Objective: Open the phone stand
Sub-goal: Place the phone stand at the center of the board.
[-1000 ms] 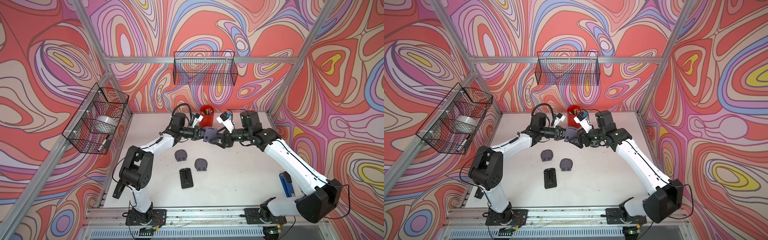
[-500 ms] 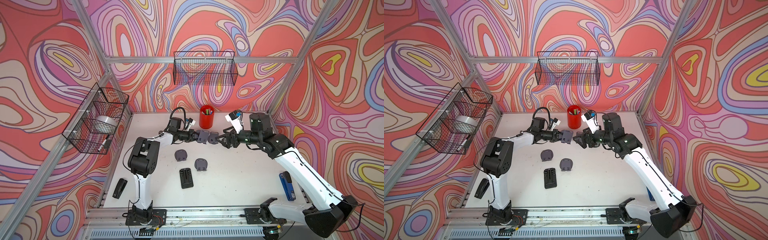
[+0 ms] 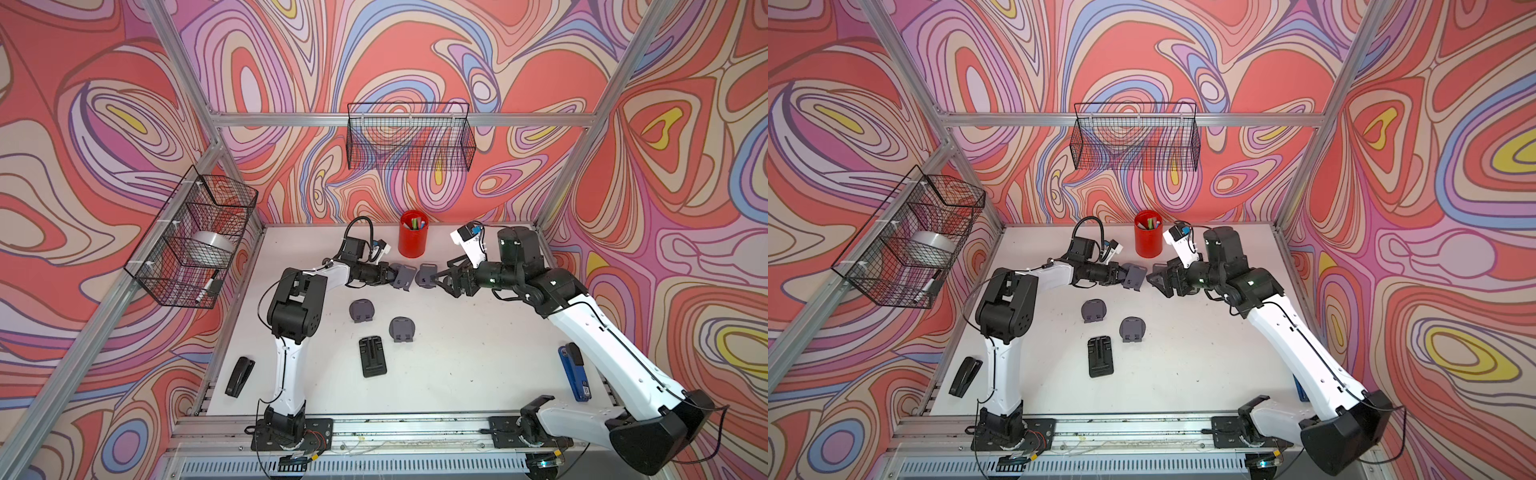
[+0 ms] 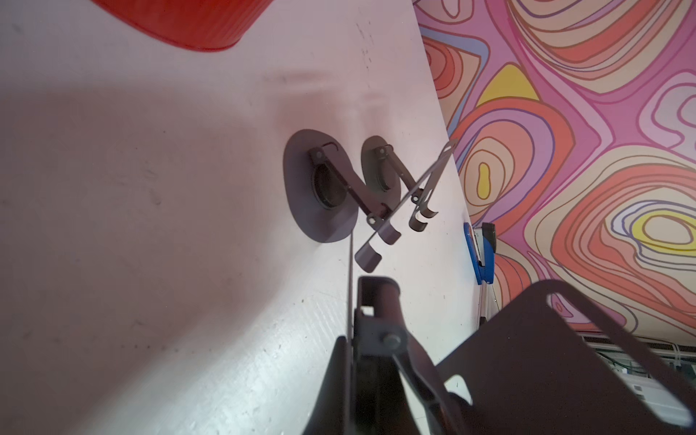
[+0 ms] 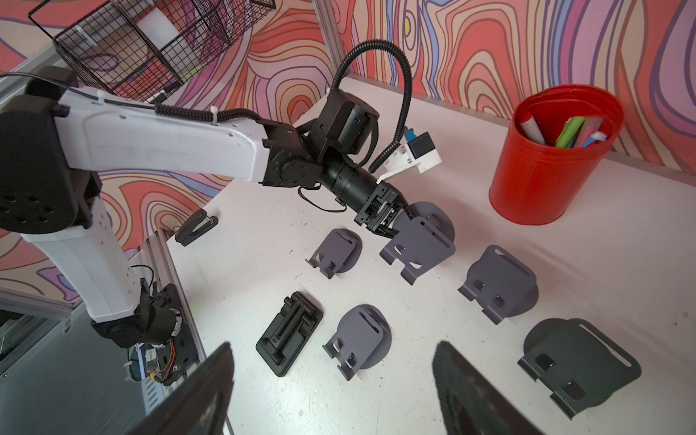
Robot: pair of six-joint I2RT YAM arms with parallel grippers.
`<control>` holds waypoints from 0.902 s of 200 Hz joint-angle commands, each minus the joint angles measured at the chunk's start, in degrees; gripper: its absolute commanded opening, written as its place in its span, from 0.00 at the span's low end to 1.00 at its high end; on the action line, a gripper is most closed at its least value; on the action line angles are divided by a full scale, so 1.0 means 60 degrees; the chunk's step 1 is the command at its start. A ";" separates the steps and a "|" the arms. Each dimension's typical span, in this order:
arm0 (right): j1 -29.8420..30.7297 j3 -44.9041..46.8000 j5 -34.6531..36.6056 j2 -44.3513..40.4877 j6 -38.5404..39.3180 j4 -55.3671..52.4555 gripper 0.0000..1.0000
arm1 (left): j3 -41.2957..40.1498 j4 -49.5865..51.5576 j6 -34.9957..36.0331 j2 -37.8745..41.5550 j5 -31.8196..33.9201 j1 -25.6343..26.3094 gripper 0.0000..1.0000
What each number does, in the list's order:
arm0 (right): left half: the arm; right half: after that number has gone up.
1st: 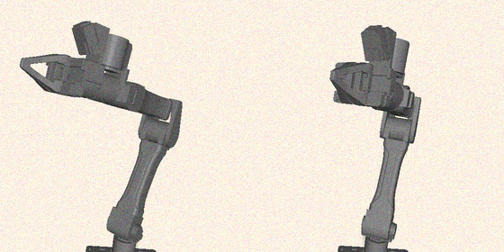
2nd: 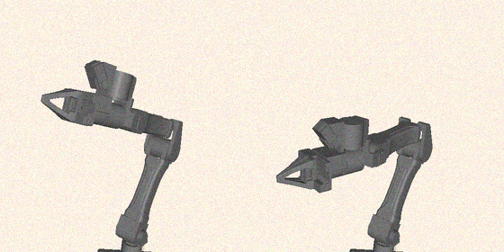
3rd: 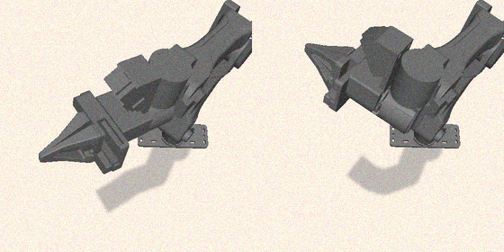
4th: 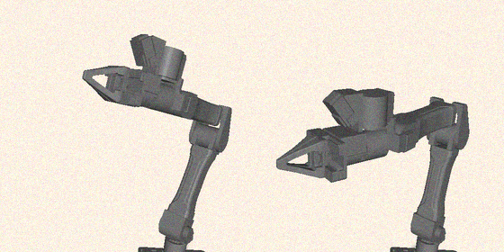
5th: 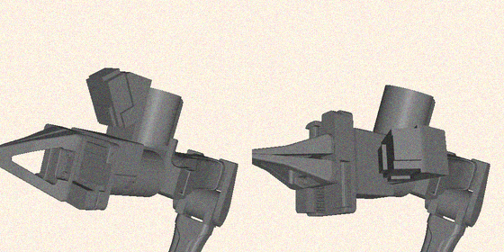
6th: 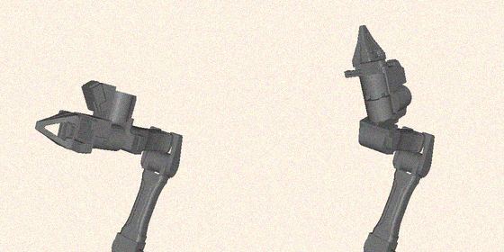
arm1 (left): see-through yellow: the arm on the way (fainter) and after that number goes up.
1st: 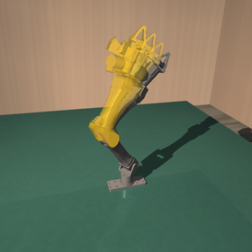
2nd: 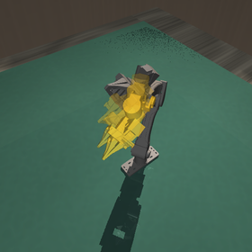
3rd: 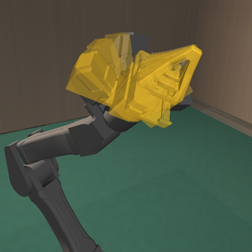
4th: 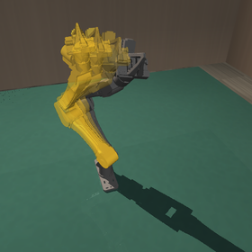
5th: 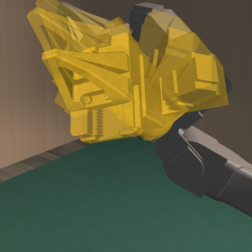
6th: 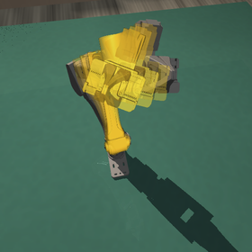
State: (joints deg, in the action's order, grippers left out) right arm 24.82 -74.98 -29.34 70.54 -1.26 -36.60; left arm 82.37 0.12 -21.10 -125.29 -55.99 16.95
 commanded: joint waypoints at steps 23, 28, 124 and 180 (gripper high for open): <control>-0.0024 0.0112 0.0064 0.0064 -0.0098 -0.0062 0.84 | 0.0255 -0.1049 -0.0567 -0.0512 0.0299 -0.0084 0.00; -0.0021 0.0106 0.0065 0.0077 -0.0106 -0.0055 0.84 | 0.0294 -0.1061 -0.0610 -0.0588 0.0339 -0.0086 0.00; -0.0027 0.0178 0.0056 0.0195 -0.0124 -0.0023 0.84 | 0.0835 -0.1221 -0.1372 -0.1430 0.0573 -0.0232 0.00; -0.0029 0.0222 0.0045 0.0238 -0.0145 -0.0036 0.84 | 0.0968 -0.1065 -0.1498 -0.1726 0.0614 -0.0262 0.16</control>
State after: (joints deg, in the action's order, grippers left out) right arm 24.82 -74.39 -29.34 71.44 -1.83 -36.86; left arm 87.26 -6.09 -29.65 -133.93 -52.56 15.79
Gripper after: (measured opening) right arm 0.843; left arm 0.123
